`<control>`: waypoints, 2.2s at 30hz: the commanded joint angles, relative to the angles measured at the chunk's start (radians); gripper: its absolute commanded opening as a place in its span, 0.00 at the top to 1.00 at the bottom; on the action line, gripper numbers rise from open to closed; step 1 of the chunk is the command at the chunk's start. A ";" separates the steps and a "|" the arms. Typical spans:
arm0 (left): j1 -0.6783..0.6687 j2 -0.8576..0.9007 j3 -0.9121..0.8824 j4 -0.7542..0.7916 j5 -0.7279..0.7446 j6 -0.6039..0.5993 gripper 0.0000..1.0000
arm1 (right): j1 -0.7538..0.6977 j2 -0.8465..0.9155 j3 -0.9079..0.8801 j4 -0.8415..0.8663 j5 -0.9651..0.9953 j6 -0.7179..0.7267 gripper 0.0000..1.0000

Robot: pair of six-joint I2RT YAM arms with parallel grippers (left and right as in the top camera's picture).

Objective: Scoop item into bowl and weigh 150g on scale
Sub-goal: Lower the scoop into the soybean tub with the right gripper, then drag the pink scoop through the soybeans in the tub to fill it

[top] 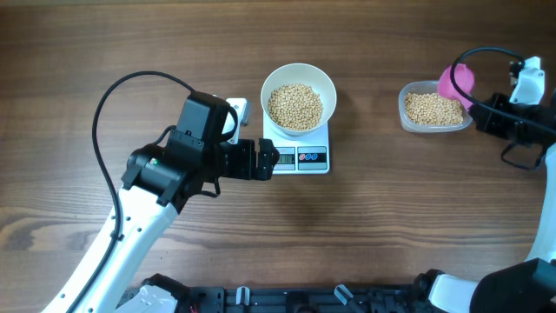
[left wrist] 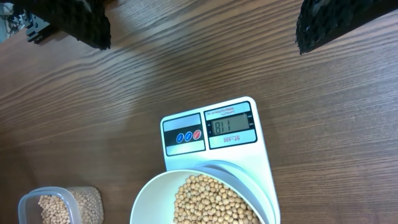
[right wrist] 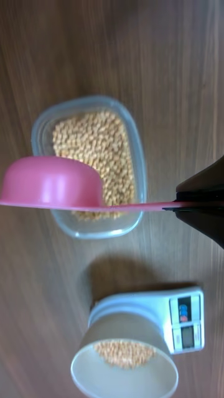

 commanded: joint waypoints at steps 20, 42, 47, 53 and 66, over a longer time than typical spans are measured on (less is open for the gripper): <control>-0.005 0.004 -0.004 0.002 0.008 0.021 0.00 | 0.129 0.026 0.011 -0.021 0.299 -0.055 0.96; -0.005 0.004 -0.004 0.002 0.008 0.021 0.00 | 0.317 0.176 0.010 0.017 0.614 -0.046 0.96; -0.005 0.004 -0.004 0.002 0.008 0.021 0.00 | 0.317 0.183 0.010 0.024 0.575 -0.047 0.96; -0.005 0.004 -0.004 0.002 0.009 0.021 0.00 | 0.317 0.204 0.010 0.023 0.522 -0.047 0.96; -0.005 0.004 -0.004 0.002 0.009 0.021 0.00 | 0.317 0.235 0.010 0.007 0.403 -0.047 0.96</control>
